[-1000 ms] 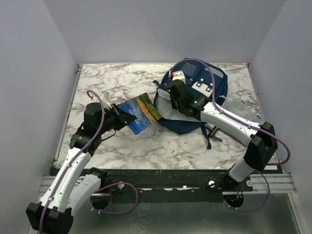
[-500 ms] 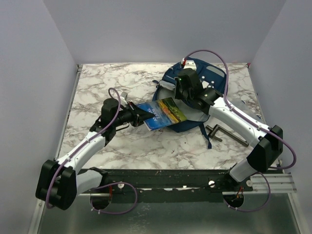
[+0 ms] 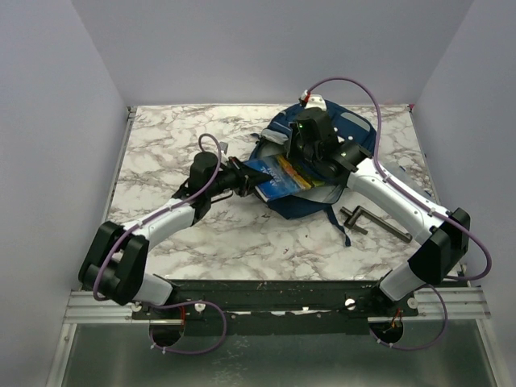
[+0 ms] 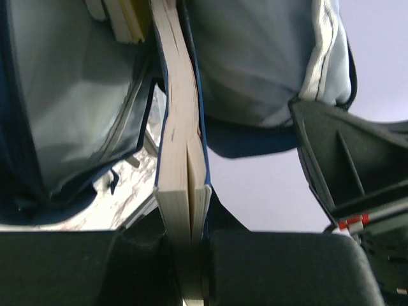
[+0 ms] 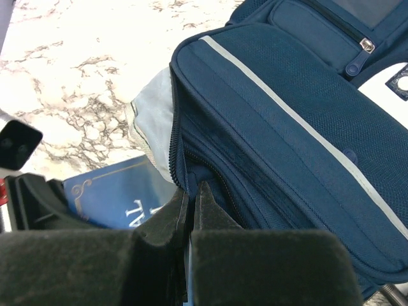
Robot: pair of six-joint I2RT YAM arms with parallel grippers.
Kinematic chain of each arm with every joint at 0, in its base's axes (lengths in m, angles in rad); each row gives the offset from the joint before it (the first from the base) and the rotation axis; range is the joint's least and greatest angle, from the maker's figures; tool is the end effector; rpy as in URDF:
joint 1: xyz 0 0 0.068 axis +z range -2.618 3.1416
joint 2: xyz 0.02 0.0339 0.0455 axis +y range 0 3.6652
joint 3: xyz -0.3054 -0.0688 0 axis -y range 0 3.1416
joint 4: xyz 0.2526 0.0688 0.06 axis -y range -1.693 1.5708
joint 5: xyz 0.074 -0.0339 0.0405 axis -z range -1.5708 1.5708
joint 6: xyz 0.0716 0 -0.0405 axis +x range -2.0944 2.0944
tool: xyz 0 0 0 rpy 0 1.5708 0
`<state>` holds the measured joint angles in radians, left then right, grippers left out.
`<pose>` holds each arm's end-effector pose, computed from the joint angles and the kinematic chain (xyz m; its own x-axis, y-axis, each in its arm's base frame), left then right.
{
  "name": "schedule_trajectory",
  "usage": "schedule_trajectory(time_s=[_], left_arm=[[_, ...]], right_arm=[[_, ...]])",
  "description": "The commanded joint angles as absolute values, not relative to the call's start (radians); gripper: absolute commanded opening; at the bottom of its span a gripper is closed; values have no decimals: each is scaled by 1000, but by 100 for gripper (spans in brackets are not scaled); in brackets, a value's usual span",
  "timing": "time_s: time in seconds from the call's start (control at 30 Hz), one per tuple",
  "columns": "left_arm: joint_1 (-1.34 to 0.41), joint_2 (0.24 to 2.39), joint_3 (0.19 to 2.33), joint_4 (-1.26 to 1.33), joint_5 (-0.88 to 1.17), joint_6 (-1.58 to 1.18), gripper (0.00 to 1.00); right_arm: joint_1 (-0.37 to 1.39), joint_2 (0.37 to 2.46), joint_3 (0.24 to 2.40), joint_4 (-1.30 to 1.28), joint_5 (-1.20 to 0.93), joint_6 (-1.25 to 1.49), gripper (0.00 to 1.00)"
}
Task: Pack the student bag
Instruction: Place the book in the student bag.
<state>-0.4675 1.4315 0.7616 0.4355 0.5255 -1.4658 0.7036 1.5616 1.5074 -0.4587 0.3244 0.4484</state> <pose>0.2919 -0.1876 0.2746 -0.8426 -0.5383 0.0139 -0.1197 0.1620 -0.9795 0.3169 0.2390 0.3955 -0.5112 0.1051 -0.8530 -0.1996 0.9508 0.2368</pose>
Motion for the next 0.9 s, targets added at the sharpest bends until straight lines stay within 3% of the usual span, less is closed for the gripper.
schedule_trajectory(time_s=[0.0, 0.23, 0.57, 0.83, 0.87], left_arm=[[-488, 1519, 863, 595, 439, -1474, 0], [-547, 1676, 977, 616, 309, -1460, 0], [-715, 1904, 1151, 681, -208, -1518, 0], [-734, 2104, 1357, 703, -342, -1502, 0], [-733, 2112, 1365, 700, -345, -1502, 5]], right_arm=[[713, 1523, 1604, -313, 279, 485, 1], [711, 1525, 1604, -314, 250, 497, 1], [708, 1524, 1590, -298, 188, 557, 1], [696, 1511, 1593, -282, 150, 603, 1], [692, 1508, 1592, -282, 150, 604, 1]])
